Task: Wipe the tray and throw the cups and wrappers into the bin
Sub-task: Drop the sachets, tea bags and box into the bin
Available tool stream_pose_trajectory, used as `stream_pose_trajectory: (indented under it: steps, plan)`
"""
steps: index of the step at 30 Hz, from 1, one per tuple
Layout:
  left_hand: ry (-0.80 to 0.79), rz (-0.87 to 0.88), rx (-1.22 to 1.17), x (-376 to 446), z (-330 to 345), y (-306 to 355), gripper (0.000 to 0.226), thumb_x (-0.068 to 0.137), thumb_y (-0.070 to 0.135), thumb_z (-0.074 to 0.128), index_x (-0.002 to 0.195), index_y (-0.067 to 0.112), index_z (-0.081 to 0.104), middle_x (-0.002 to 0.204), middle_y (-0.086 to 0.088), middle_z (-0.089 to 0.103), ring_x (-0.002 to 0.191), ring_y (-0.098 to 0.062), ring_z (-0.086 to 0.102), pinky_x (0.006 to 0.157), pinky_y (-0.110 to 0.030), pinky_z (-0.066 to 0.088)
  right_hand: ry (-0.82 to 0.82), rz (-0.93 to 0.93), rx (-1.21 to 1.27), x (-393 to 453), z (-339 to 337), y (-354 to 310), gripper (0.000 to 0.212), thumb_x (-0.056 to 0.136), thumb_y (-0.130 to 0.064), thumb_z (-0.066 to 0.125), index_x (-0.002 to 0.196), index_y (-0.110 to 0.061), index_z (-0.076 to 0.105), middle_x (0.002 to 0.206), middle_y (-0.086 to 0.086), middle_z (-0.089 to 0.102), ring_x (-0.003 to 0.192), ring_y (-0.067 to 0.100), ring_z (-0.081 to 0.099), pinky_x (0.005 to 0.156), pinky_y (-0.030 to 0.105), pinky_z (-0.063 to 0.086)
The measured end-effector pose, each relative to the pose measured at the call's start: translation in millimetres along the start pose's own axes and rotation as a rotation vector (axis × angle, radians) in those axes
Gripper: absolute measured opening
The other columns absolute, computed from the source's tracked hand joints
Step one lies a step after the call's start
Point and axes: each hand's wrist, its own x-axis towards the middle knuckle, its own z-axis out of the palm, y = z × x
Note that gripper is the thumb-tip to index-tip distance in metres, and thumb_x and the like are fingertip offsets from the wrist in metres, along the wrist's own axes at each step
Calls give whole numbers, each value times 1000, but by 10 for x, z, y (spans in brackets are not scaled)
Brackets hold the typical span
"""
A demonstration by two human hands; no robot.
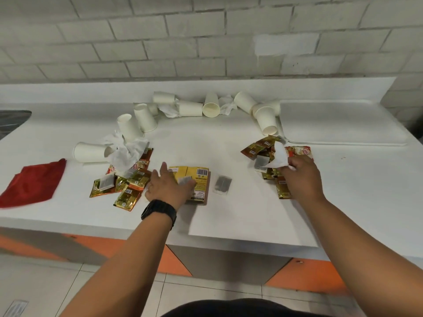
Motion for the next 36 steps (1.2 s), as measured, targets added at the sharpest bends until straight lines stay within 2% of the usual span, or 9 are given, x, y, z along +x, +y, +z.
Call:
stream_pose_trajectory:
  steps: [2,5,11,15,17,19,25,29,36]
  plan:
    - [-75,-24,26,90,-11,-20,106,71,65,63,151,23,7,153,-14,27,139,-39,26,110,-53,26,-35,-8,21,-54,41,-51,10,85,-12,64,90,-10,72,94,7,54,86,20,50,60,21,33]
    - [-77,-24,114,141,-29,-1,108,68,68,64,150,25,8,144,-13,43,133,-37,38,104,-51,31,-83,19,59,-130,88,-101,14,86,-13,64,98,-12,73,99,3,54,90,18,51,67,26,34]
    - [-85,-31,111,234,-51,16,111,65,66,72,149,19,14,140,-10,50,127,-34,47,101,-49,39,-134,86,211,-278,130,-139,14,87,-22,67,99,-18,72,98,0,66,87,15,58,65,18,40]
    - [-132,58,-122,230,-160,51,73,73,55,73,126,10,50,120,-11,62,107,-29,59,79,-38,51,-164,157,347,-354,86,-178,19,87,-15,67,104,-23,65,98,-3,68,85,10,62,64,19,44]
    - [-105,122,-246,171,-253,107,49,76,52,71,103,13,61,100,-6,67,89,-24,62,61,-29,45,-169,212,440,-384,38,-170,22,85,-12,68,105,-19,64,100,-1,70,88,14,66,67,25,52]
    - [-55,178,-399,73,-340,188,37,78,49,70,94,16,63,90,0,67,85,-20,63,56,-26,39,-162,244,468,-406,-28,-146,24,84,-11,69,108,-16,65,100,1,70,91,19,67,66,27,53]
    - [23,341,-600,-323,-389,658,32,79,43,72,101,23,61,92,10,67,83,-8,63,61,-21,42,-121,251,437,-508,-325,-11,33,81,-11,66,114,-15,65,108,5,70,100,23,64,84,39,53]
    - [-114,428,-604,-672,-133,1001,27,81,36,72,101,22,61,92,9,67,82,-5,62,53,-16,42,-40,260,441,-672,-661,165,35,83,0,60,114,-16,67,102,1,69,92,16,61,68,22,45]
    - [-380,595,-528,-1440,554,1630,34,78,42,73,107,27,63,95,12,71,83,-6,68,70,-25,51,51,365,423,-1105,-1447,807,36,80,5,59,84,-29,68,85,-7,71,82,12,64,70,25,49]
